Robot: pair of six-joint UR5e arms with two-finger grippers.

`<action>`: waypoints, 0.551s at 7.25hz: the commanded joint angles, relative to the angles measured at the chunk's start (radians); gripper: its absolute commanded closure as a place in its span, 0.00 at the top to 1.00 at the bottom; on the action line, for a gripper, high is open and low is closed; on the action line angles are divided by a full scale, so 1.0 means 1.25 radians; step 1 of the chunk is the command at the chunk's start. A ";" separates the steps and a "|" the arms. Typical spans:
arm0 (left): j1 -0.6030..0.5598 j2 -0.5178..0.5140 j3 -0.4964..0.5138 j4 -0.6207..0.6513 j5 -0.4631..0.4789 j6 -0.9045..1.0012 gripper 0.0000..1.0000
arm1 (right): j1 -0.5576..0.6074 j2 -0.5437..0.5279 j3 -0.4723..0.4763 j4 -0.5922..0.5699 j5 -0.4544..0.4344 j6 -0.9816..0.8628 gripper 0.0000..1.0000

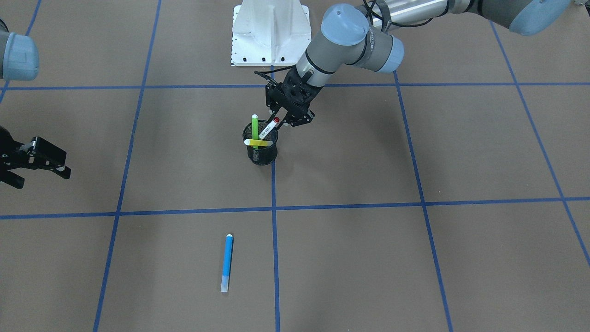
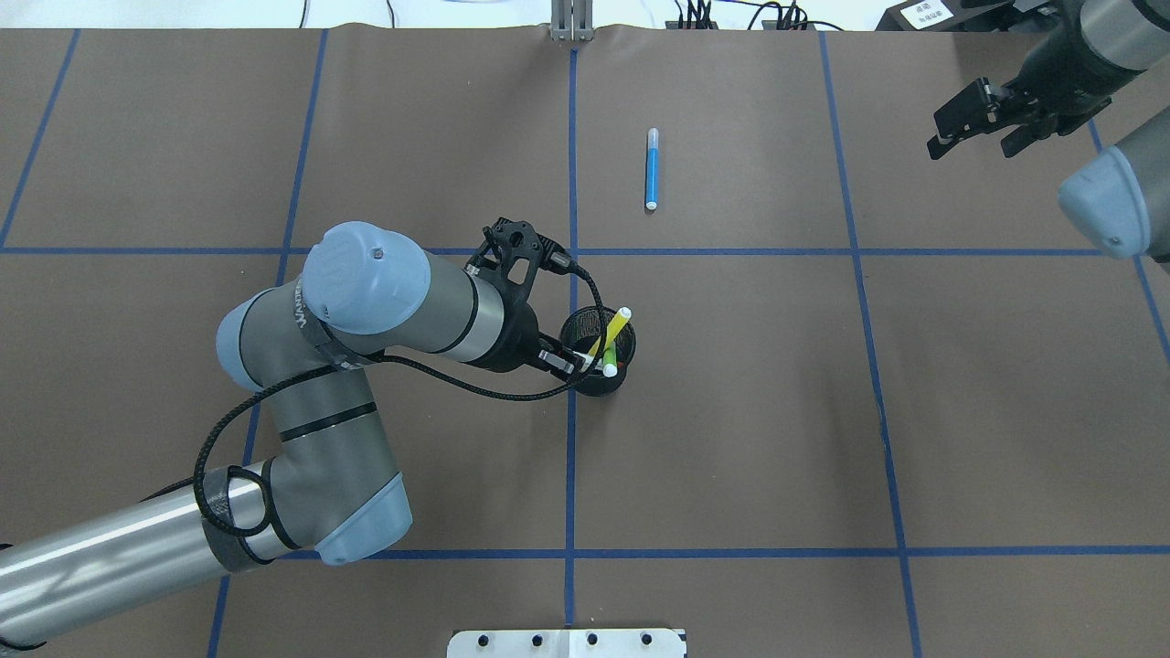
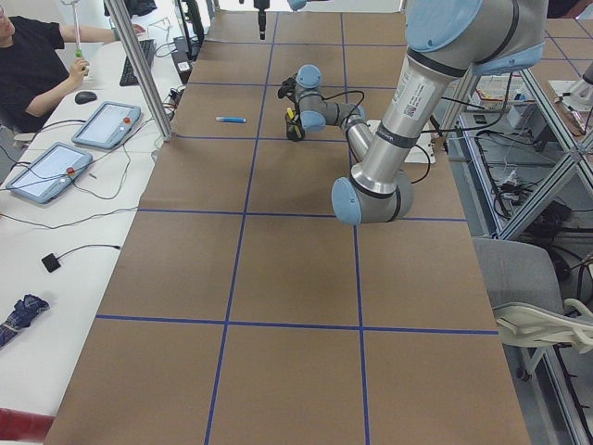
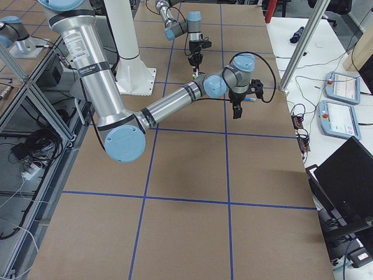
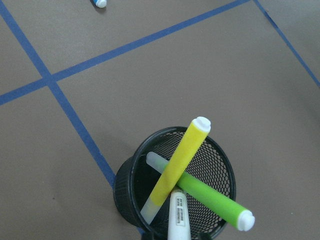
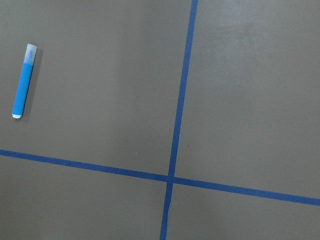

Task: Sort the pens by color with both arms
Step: 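Grasp the white red-capped marker in the cup with the left gripper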

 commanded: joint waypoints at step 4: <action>-0.013 0.008 -0.058 0.010 -0.004 -0.017 0.00 | 0.000 0.000 0.002 0.000 0.001 0.000 1.00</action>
